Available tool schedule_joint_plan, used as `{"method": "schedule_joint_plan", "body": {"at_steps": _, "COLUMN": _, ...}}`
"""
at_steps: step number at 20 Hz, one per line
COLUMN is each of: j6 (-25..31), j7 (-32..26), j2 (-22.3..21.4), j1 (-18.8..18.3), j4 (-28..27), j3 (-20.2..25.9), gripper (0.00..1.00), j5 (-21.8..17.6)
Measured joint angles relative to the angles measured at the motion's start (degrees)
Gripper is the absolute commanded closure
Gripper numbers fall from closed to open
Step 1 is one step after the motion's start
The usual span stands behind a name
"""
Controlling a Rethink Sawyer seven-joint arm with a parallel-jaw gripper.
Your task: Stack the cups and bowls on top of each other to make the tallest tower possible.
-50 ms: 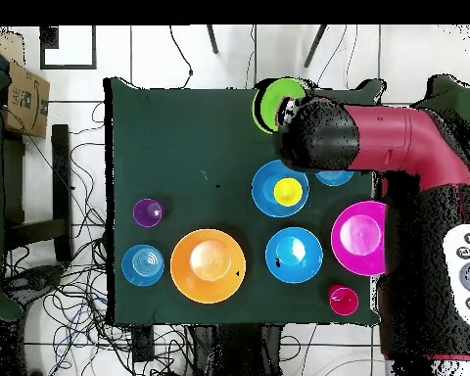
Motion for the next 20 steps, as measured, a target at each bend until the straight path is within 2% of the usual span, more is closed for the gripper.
{"method": "schedule_joint_plan", "body": {"at_steps": 12, "j6": 0.0, "j7": 0.0, "j2": -0.2, "j1": 2.5, "j4": 0.1, "j3": -1.2, "gripper": 1.0, "j5": 0.2}}
{"method": "schedule_joint_plan", "body": {"at_steps": 20, "j6": -0.4, "j7": 0.0, "j2": -0.1, "j1": 2.7, "j4": 1.0, "j3": -2.2, "gripper": 1.0, "j5": 0.2}}
